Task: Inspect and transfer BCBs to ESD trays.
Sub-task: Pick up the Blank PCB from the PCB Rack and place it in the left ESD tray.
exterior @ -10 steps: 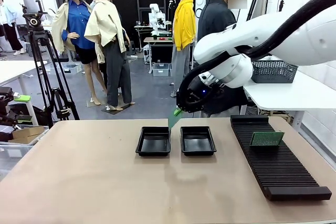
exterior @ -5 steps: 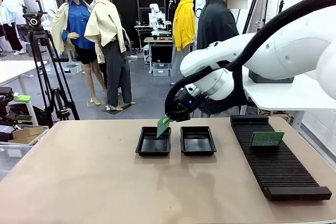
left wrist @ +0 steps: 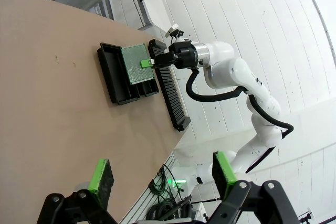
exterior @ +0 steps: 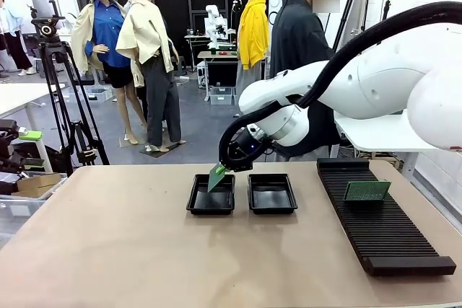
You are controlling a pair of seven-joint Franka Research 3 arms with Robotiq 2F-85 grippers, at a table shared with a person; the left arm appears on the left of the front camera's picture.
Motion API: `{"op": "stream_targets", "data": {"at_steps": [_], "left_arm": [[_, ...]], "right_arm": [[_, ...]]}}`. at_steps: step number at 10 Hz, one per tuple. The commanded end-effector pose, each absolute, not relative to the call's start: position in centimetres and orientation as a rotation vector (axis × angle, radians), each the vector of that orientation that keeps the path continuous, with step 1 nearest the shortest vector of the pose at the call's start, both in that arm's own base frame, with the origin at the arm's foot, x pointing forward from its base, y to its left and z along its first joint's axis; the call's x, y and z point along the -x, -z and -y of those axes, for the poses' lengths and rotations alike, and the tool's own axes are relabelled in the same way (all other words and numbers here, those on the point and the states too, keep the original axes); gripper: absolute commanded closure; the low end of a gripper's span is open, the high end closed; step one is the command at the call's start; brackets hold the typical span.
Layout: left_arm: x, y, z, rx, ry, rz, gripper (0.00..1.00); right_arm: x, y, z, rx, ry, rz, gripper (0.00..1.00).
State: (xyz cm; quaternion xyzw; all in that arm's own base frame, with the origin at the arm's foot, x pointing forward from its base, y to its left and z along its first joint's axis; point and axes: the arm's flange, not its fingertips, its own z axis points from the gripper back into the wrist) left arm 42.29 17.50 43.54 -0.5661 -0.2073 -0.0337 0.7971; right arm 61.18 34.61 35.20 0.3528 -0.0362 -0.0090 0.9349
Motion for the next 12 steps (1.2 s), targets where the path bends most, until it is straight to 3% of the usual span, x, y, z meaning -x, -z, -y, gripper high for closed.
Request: {"op": "stream_targets", "data": {"at_steps": [1,12], "left_arm": [[-42.2,-43.9,-17.6,1.227,0.068,0.445,0.0],[-42.2,-43.9,-17.6,1.227,0.068,0.445,0.0]], "right_arm": [[-62.5,-34.4,-36.1,-0.727,0.036,0.068,1.0],[-62.3,-31.8,-37.7,-0.726,0.039,0.026,1.0]]}}
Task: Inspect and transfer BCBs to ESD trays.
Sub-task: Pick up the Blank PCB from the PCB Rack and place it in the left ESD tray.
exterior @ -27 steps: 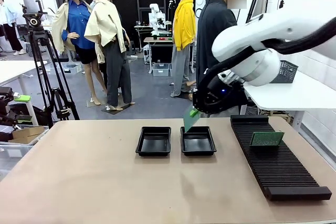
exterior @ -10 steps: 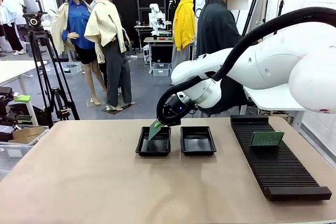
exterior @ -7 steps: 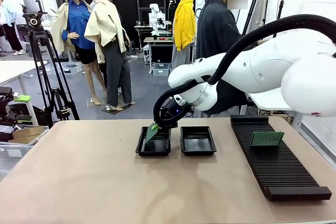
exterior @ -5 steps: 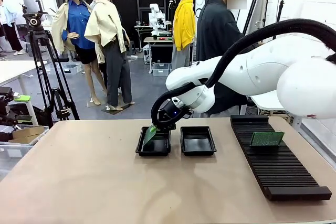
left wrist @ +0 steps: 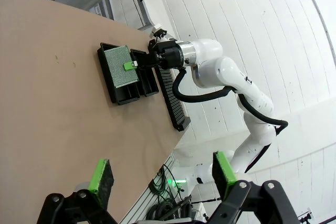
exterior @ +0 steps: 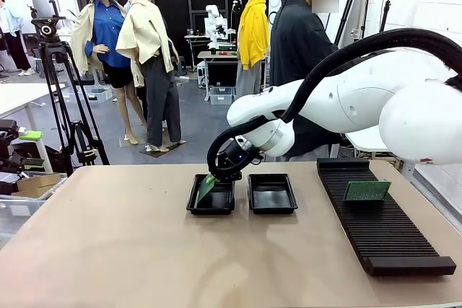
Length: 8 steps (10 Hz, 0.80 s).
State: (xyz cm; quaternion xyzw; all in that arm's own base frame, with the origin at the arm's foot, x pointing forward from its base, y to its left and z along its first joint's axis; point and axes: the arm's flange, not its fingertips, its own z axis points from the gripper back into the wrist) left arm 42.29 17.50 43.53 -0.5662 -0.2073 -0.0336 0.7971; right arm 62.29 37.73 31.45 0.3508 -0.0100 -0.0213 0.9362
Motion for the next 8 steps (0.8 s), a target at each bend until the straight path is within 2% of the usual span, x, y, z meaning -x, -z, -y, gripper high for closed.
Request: {"op": "stream_targets", "data": {"at_steps": [1,6,7,8], "left_arm": [[-42.16,-43.86,-17.6,1.227,0.068,0.445,0.0],[-42.16,-43.86,-17.6,1.227,0.068,0.445,0.0],[-42.16,-43.86,-17.6,1.227,0.068,0.445,0.0],[-42.16,-43.86,-17.6,1.227,0.068,0.445,0.0]], "right_arm": [[-62.29,-31.81,-37.68,-0.726,0.039,0.026,1.0],[-62.28,-31.46,-37.74,-0.718,0.043,0.02,1.0],[-62.19,-31.89,-38.07,-0.697,0.035,0.003,0.9],[-62.05,-32.25,-38.24,-0.683,0.04,-0.008,0.74]]}}
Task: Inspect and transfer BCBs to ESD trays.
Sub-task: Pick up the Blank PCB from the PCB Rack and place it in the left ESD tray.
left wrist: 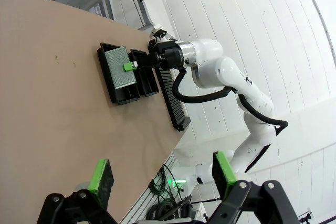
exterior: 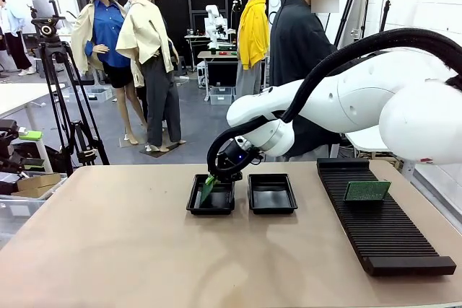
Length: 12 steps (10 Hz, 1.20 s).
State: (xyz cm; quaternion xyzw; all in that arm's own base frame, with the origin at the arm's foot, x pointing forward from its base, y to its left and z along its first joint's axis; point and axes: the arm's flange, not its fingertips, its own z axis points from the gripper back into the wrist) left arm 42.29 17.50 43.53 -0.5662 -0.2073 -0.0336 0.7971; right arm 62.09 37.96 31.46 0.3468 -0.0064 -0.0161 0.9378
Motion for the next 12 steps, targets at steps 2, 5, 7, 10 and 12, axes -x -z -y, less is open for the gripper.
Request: {"op": "stream_targets", "data": {"at_steps": [2,5,7,10,12], "left_arm": [[-42.2,-43.9,-17.6,1.227,0.068,0.445,0.0],[-42.2,-43.9,-17.6,1.227,0.068,0.445,0.0],[-42.2,-43.9,-17.6,1.227,0.068,0.445,0.0],[-42.2,-43.9,-17.6,1.227,0.068,0.445,0.0],[-42.2,-43.9,-17.6,1.227,0.068,0.445,0.0]], "right_arm": [[-61.3,-33.6,-38.8,-0.636,0.06,-0.02,0.36],[-59.6,-36.6,-39.5,-0.518,0.091,-0.014,0.0],[-58.6,-38.2,-39.8,-0.431,0.123,-0.026,0.0],[-57.6,-39.4,-40.5,-0.323,0.147,-0.034,0.0],[-58.0,-38.9,-40.0,-0.378,0.127,-0.035,0.0]]}}
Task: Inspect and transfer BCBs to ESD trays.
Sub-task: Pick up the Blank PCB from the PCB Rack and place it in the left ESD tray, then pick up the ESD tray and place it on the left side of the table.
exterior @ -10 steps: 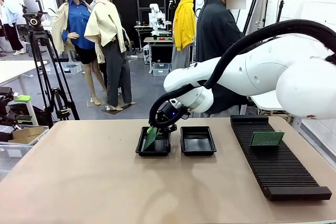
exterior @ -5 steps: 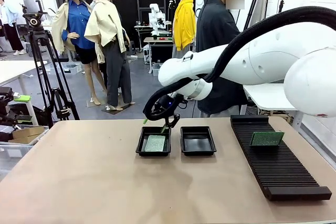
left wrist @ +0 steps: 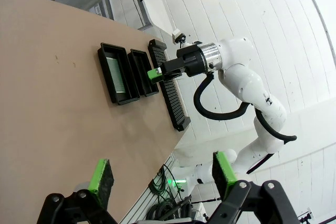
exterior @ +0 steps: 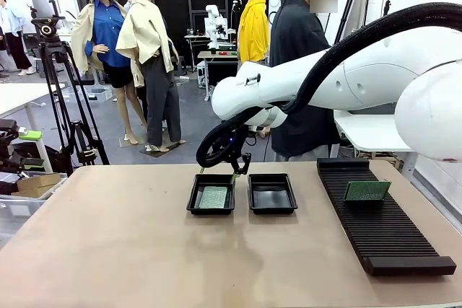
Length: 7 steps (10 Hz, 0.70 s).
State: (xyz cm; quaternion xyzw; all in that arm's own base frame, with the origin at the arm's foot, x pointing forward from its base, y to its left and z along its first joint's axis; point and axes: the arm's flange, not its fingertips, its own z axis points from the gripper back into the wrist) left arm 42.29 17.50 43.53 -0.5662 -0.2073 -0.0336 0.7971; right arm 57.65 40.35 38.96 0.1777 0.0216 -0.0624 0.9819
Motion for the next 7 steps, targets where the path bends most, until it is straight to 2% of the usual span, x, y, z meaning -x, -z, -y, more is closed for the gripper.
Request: {"op": "stream_targets", "data": {"at_steps": [1,7], "left_arm": [[-42.16,-43.86,-17.6,1.227,0.068,0.445,0.0],[-42.16,-43.86,-17.6,1.227,0.068,0.445,0.0]], "right_arm": [[-57.99,-38.95,-40.04,-0.378,0.127,-0.035,0.0],[-57.99,-38.95,-40.04,-0.378,0.127,-0.035,0.0]]}}
